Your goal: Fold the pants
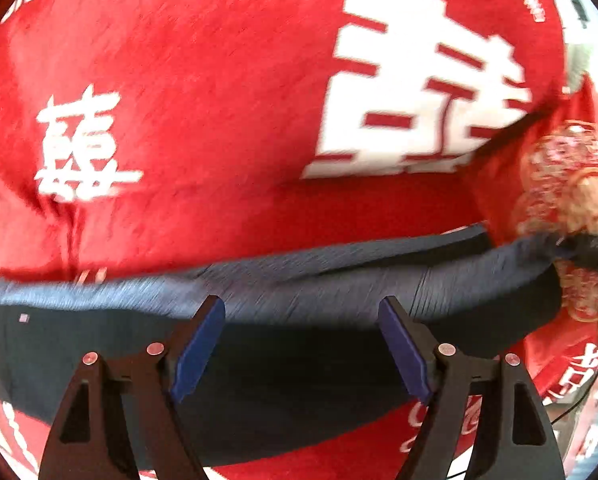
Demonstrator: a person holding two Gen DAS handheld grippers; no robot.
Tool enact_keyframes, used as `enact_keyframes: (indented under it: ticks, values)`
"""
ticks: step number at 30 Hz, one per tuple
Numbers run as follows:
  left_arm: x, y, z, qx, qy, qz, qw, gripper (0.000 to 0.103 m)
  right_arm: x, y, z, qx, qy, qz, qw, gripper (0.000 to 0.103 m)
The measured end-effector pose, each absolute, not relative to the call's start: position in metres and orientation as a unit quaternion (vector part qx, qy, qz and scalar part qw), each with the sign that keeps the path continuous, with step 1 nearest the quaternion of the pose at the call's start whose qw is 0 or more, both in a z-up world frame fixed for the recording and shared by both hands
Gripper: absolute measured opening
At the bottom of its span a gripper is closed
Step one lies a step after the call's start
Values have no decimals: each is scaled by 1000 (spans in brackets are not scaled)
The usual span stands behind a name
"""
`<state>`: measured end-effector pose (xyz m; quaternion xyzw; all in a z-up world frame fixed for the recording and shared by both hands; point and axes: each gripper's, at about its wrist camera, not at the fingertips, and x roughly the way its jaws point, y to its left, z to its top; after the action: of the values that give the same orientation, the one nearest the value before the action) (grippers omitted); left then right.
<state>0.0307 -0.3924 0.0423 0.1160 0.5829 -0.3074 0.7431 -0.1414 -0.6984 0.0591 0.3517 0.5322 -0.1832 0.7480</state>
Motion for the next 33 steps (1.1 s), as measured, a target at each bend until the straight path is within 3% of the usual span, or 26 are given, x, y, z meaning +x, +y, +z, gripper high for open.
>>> enact_keyframes:
  ticks: [2,7,13,16,20,22,25,33]
  values:
    - [30,-386,28,121,594,-286,742,80,-132,-691,74,317,512,-184,777,84]
    - [21,-378,-20,162,617,-239,732,80,-135,-667,105,276,471,-165,821,84]
    - [10,-372,-50,180,634,-221,719,80,-178,-649,48,351,519,-180,758,83]
    - [8,-374,-52,188,627,-226,721,80,-166,-648,30,351,532,-153,755,73]
    - [8,-377,-58,190,631,-223,718,81,-111,-634,19,320,559,-66,762,71]
    - [8,-376,-62,186,631,-216,722,91,-83,-623,13,291,578,-23,762,71]
    - [7,-372,-63,179,634,-211,722,91,-55,-604,7,253,595,6,763,71]
    - [28,-399,-22,186,579,-285,741,91,-143,-610,3,368,562,-85,736,71]
